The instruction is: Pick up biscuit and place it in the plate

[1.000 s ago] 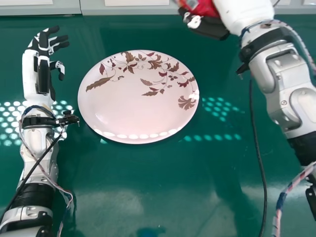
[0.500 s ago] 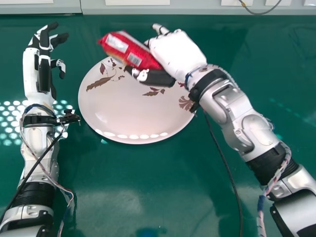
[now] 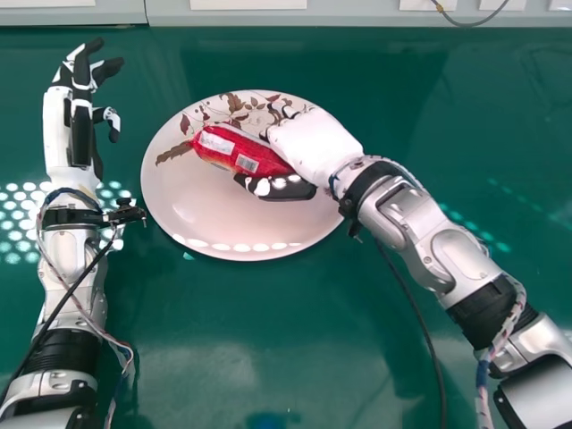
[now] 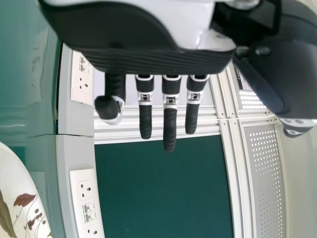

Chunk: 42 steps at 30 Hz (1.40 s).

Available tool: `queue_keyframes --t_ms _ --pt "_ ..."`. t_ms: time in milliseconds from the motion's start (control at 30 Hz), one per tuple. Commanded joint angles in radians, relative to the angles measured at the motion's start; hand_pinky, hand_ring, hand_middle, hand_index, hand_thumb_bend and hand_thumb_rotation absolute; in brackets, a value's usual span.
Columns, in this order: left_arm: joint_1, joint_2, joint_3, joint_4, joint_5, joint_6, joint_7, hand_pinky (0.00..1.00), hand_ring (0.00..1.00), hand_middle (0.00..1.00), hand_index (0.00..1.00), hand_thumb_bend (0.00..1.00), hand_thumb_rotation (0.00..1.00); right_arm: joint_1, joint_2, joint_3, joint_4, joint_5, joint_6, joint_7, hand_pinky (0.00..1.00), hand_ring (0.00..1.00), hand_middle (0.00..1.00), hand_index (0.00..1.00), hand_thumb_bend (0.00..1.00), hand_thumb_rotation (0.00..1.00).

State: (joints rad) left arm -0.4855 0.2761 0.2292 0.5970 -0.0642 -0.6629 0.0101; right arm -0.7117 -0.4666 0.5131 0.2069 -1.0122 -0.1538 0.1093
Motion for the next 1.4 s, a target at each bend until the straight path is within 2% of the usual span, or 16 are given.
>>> queue_keyframes --t_ms 0,133,200,300,367,400,433,467,533,567,767,967,1067,1200,1267,1367 --pt "0.008 -0.002 0.012 0.025 -0.013 -0.010 -0.006 0.00 0.81 0.75 0.86 0.88 1.00 -0.004 -0.013 -0.002 0.007 -0.012 -0.014 -0.029 0.35 0.42 0.52 0.49 0.50 0.00" --pt "0.009 -0.004 0.012 0.021 -0.014 -0.009 -0.008 0.00 0.80 0.74 0.83 0.85 1.00 -0.017 -0.012 -0.015 0.019 -0.009 -0.011 -0.013 0.32 0.42 0.54 0.49 0.49 0.00" --pt "0.009 -0.004 0.011 0.024 -0.014 -0.010 -0.009 0.00 0.80 0.74 0.83 0.86 1.00 -0.018 -0.010 -0.025 0.019 0.006 -0.004 0.003 0.30 0.40 0.50 0.55 0.49 0.00" --pt "0.010 -0.004 0.010 0.026 -0.012 -0.013 -0.008 0.00 0.80 0.73 0.83 0.87 1.00 -0.010 -0.004 -0.041 0.008 0.018 0.014 0.013 0.29 0.40 0.49 0.56 0.49 0.00" --pt "0.010 -0.004 0.009 0.026 -0.011 -0.012 -0.007 0.00 0.80 0.73 0.83 0.88 1.00 -0.003 0.005 -0.052 -0.028 0.025 0.058 0.074 0.27 0.40 0.51 0.61 0.51 0.00" --pt "0.010 -0.005 0.010 0.028 -0.012 -0.014 -0.009 0.00 0.80 0.72 0.83 0.88 1.00 -0.001 0.005 -0.056 -0.050 0.028 0.081 0.114 0.30 0.43 0.55 0.65 0.75 0.10" --pt "0.009 -0.006 0.010 0.030 -0.011 -0.016 -0.007 0.00 0.80 0.72 0.83 0.88 1.00 0.000 0.001 -0.057 -0.069 0.024 0.094 0.139 0.42 0.58 0.69 0.73 0.87 0.21" --pt "0.009 -0.007 0.010 0.030 -0.010 -0.017 -0.004 0.00 0.80 0.72 0.83 0.88 1.00 0.001 -0.006 -0.056 -0.082 0.017 0.101 0.153 0.56 0.73 0.82 0.82 0.94 0.32" --pt "0.008 -0.010 0.009 0.033 -0.012 -0.022 -0.006 0.00 0.78 0.71 0.82 0.88 1.00 0.002 -0.019 -0.056 -0.105 0.006 0.109 0.169 0.75 0.92 0.96 0.96 0.99 0.49" --pt "0.009 -0.010 0.009 0.032 -0.014 -0.022 -0.008 0.00 0.78 0.70 0.82 0.89 1.00 0.004 -0.024 -0.058 -0.115 0.000 0.110 0.165 0.80 0.96 0.98 0.98 0.99 0.55" --pt "0.024 -0.015 0.001 0.000 -0.002 -0.003 0.001 0.00 0.82 0.70 0.83 0.91 1.00 0.029 -0.026 -0.098 -0.149 0.010 0.123 0.113 0.90 1.00 1.00 1.00 1.00 0.69" --pt "0.046 -0.021 -0.002 -0.040 0.000 0.024 0.003 0.00 0.85 0.74 0.84 0.87 1.00 0.075 -0.006 -0.154 -0.227 0.018 0.197 0.107 0.94 1.00 1.00 1.00 1.00 0.75" --pt "0.050 -0.025 -0.002 -0.040 0.003 0.026 0.005 0.00 0.83 0.72 0.82 0.96 1.00 0.115 -0.002 -0.198 -0.292 0.015 0.241 0.090 0.90 1.00 1.00 1.00 1.00 0.76" --pt "0.050 -0.034 -0.012 -0.028 0.034 0.024 0.028 0.00 0.82 0.73 0.79 1.00 1.00 0.190 0.000 -0.292 -0.414 0.038 0.315 0.093 0.88 1.00 1.00 1.00 1.00 0.75" --pt "0.050 -0.039 -0.017 -0.024 0.043 0.023 0.036 0.00 0.86 0.76 0.81 1.00 1.00 0.223 0.015 -0.332 -0.462 0.063 0.347 0.096 0.80 1.00 1.00 1.00 1.00 0.72" --pt "0.038 -0.037 -0.024 0.007 0.051 0.013 0.033 0.00 0.93 0.80 0.86 1.00 1.00 0.281 0.062 -0.429 -0.567 0.198 0.426 0.159 0.69 0.95 1.00 0.98 1.00 0.63"
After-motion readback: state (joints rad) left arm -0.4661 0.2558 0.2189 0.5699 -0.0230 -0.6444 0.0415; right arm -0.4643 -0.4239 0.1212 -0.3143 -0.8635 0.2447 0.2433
